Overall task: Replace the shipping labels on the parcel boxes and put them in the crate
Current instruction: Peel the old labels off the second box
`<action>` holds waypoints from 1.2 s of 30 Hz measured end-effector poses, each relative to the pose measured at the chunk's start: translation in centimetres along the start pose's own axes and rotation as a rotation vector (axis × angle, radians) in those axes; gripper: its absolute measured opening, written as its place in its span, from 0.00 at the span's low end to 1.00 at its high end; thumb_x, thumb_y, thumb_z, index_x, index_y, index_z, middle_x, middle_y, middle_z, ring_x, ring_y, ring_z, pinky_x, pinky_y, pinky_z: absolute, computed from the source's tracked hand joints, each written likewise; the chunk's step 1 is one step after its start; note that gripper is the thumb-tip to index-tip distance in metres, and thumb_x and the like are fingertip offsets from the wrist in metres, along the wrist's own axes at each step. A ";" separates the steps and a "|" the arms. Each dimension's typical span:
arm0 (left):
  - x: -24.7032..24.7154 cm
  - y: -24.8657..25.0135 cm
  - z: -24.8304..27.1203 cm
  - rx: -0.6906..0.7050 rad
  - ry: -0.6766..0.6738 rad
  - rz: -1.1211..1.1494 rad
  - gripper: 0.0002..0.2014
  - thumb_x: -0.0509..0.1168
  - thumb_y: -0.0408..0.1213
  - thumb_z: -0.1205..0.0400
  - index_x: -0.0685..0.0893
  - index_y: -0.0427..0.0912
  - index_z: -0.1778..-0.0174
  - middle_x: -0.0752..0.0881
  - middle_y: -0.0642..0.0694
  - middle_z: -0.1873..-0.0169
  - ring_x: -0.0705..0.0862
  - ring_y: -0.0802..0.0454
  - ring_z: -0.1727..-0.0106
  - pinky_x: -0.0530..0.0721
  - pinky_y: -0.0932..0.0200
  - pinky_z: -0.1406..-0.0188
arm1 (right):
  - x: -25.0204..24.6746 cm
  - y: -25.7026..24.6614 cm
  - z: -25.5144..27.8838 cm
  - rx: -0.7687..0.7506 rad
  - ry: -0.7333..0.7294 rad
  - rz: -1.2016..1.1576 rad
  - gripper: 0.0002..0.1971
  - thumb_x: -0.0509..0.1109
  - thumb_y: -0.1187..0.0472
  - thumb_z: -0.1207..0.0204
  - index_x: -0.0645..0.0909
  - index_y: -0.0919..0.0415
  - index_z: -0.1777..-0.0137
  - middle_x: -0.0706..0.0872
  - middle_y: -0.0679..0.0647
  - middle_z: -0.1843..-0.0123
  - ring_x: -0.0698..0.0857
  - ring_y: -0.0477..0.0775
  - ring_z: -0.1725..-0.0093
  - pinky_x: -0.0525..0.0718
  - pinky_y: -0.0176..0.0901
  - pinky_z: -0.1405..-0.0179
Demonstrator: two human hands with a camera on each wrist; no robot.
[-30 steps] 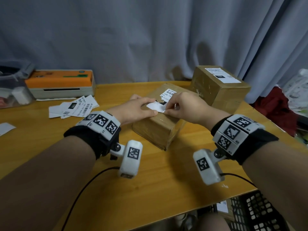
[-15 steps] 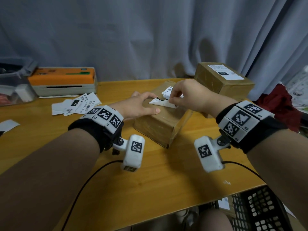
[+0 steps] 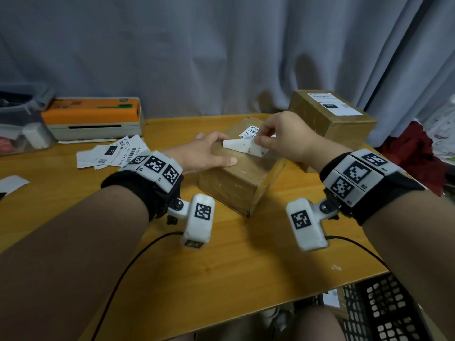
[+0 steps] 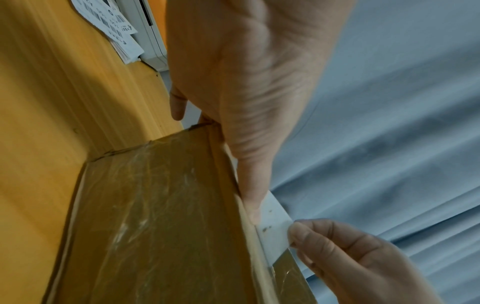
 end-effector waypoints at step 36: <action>-2.0 0.0 -0.4 0.109 -0.103 -0.107 0.32 0.69 0.49 0.22 0.65 0.52 0.23 0.74 0.49 0.29 0.74 0.52 0.31 0.72 0.57 0.31 | -1.0 -0.5 1.3 0.044 -0.032 -0.309 0.08 0.68 0.54 0.21 0.82 0.59 0.53 0.81 0.46 0.62 0.79 0.42 0.61 0.75 0.35 0.57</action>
Point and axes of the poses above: each hand's wrist, its own z-axis away from the middle knuckle, its own x-axis out of the palm, y = z × x, the point moved 4 cm from there along -z, towards the middle knuckle
